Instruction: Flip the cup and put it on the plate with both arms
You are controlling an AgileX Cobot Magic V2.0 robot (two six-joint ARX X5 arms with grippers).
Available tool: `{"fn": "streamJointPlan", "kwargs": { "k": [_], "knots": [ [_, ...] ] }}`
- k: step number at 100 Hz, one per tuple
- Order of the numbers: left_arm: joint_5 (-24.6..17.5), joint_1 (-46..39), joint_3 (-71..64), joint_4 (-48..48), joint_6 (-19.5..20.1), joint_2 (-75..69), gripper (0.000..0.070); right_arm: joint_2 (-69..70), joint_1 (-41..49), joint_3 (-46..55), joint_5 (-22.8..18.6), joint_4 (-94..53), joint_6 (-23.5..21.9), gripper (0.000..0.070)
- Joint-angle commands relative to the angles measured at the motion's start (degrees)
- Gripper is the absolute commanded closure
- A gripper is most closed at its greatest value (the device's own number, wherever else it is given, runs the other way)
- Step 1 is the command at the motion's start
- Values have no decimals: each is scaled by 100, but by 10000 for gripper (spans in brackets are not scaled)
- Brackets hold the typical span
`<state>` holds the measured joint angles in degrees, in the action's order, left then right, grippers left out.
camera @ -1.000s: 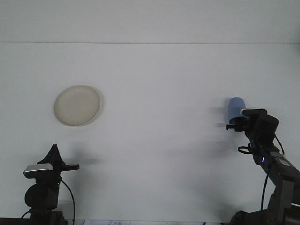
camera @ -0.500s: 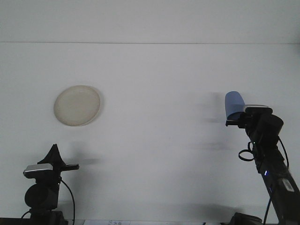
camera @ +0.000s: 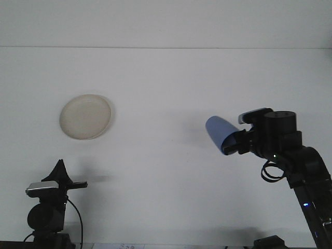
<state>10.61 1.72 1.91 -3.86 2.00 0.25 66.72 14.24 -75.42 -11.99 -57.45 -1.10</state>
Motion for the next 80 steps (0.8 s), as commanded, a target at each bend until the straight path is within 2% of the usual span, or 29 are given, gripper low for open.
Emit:
{"fn": "streamJointPlan", "kwargs": {
  "k": [1,25,52,70,80],
  "knots": [
    [11,-9,-111,-81,-26,-9,685,315,514,-326,0,-643,-87,700],
    [11,-9,-111,-81,-26,-9,685,1290,2142,-507,46,-1145,-205,700],
    [11,-9,-111,-81,-26,-9,685,2400,3318,-684,197,-1390,-229,700],
    [11,-9,-111,-81,-26,-9,686,2938,3869,-1014,763,-1790,-212,700],
    [11,-9,-111,-81,-26,-9,685,3169,4046,-1172,925,-1919,-203,700]
  ]
}}
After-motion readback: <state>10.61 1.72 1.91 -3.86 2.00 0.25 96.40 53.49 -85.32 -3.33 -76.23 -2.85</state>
